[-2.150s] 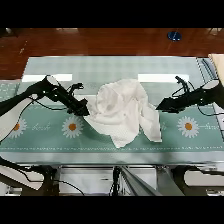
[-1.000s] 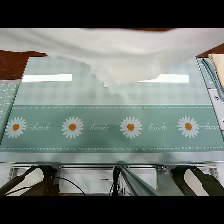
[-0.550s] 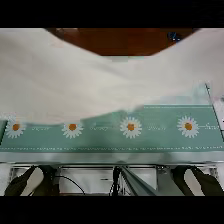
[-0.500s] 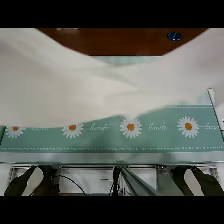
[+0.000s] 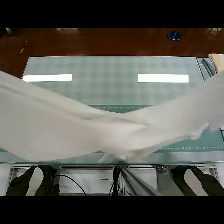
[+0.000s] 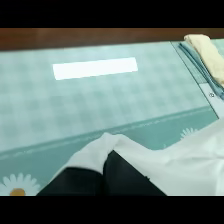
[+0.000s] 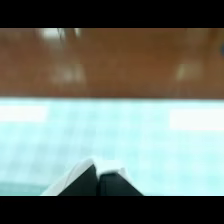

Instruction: Fold the shirts.

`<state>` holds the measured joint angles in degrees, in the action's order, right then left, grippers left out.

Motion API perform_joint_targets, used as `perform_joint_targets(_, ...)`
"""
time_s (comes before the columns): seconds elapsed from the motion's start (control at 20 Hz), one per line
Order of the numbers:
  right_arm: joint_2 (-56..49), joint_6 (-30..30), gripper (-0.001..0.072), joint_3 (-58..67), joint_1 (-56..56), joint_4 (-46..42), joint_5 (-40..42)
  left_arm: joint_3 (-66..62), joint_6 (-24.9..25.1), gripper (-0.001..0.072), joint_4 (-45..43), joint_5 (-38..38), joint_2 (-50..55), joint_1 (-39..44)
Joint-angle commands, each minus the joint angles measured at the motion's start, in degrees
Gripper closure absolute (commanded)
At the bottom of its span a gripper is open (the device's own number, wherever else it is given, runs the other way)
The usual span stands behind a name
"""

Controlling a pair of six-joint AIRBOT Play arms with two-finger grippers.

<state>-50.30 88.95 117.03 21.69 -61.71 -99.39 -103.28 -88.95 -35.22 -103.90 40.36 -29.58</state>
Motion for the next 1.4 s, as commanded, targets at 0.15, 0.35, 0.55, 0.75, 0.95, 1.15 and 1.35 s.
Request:
perform_joint_targets(0.15, -17.0, -2.3, 0.0695, -14.0, -7.9, -2.1, 5.9, 34.3, 5.4, 0.069, 0.2, 13.4, 3.4, 3.4)
perform_joint_targets(0.35, -32.7, -5.5, 0.0694, -15.8, -24.0, -11.1, 17.8, 41.7, 14.6, 0.0688, 0.1, 24.5, 17.0, 14.9)
perform_joint_targets(0.55, -43.2, -8.0, 0.0694, -15.8, -29.4, -14.8, 29.6, 41.4, 19.6, 0.0688, 0.4, 30.2, 32.0, 14.3)
perform_joint_targets(0.75, -47.7, -7.5, 0.0694, -15.8, -29.2, -14.3, 39.9, 40.6, 24.5, 0.0687, 2.9, 31.7, 42.0, 9.3)
perform_joint_targets(0.95, -48.6, -6.5, 0.0693, -15.9, -29.3, -15.4, 48.1, 39.6, 27.0, 0.0685, 17.4, 37.7, 46.6, 5.9)
perform_joint_targets(1.15, -48.6, -4.3, 0.0693, -15.9, -29.3, -20.0, 51.6, 38.3, 26.7, 0.0687, 29.1, 31.6, 45.9, 6.1)
perform_joint_targets(1.35, -48.7, -4.1, 0.0693, -15.9, -29.3, -22.3, 52.4, 38.2, 25.2, 0.0687, 27.1, 39.4, 41.5, 6.9)
